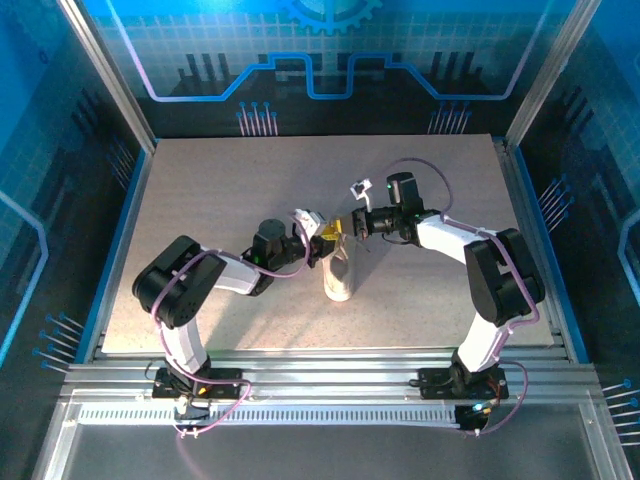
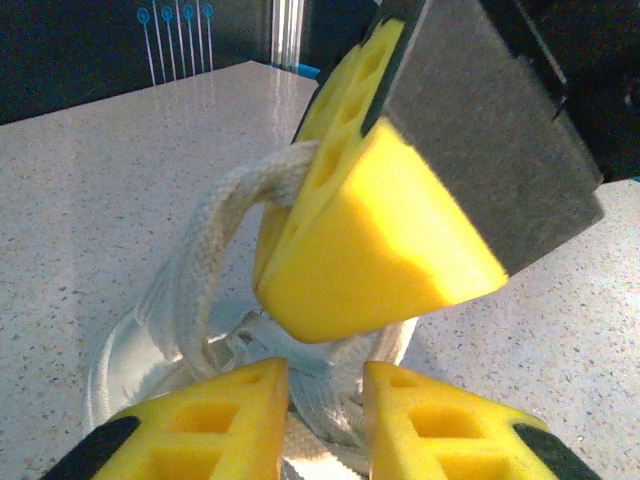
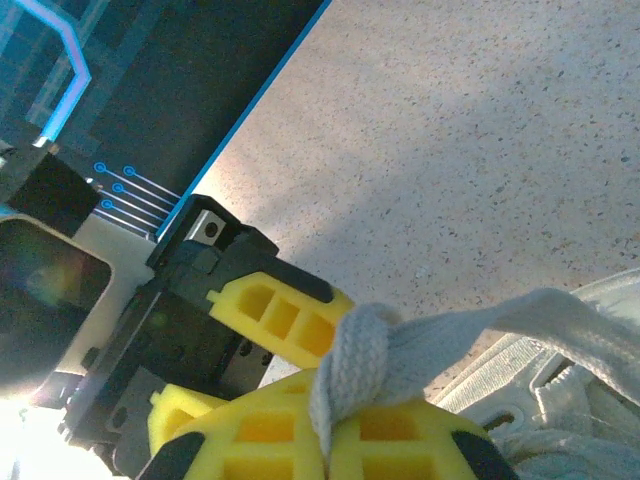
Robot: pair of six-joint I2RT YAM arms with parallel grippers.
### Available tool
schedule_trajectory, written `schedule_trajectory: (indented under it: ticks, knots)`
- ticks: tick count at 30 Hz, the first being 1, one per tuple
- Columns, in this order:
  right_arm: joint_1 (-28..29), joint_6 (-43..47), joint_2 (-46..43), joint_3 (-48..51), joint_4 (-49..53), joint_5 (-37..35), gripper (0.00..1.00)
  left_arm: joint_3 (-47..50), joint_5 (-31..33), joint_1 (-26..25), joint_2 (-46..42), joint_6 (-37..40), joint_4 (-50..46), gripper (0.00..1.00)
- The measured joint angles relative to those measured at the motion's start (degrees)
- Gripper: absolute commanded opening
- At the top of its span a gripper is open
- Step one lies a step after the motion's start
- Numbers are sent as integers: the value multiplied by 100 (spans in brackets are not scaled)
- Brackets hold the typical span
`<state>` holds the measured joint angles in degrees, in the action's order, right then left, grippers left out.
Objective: Tie the shoes
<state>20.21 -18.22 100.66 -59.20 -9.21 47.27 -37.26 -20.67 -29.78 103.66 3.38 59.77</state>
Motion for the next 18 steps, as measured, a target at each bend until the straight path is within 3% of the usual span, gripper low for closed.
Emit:
schedule_trajectory:
  ticks: [9,11,14,18]
  knots:
    - [-2,-46,9,0,-35,122,0,-304,-179,4,293,-127,101,26]
    - [-2,-46,17,0,-35,127,0,-315,-216,4,343,-197,149,21]
    - [-2,-46,31,0,-44,146,1,-315,-286,4,363,-221,201,2]
    - [-2,-94,33,0,-63,168,20,-297,-341,4,339,-238,195,0]
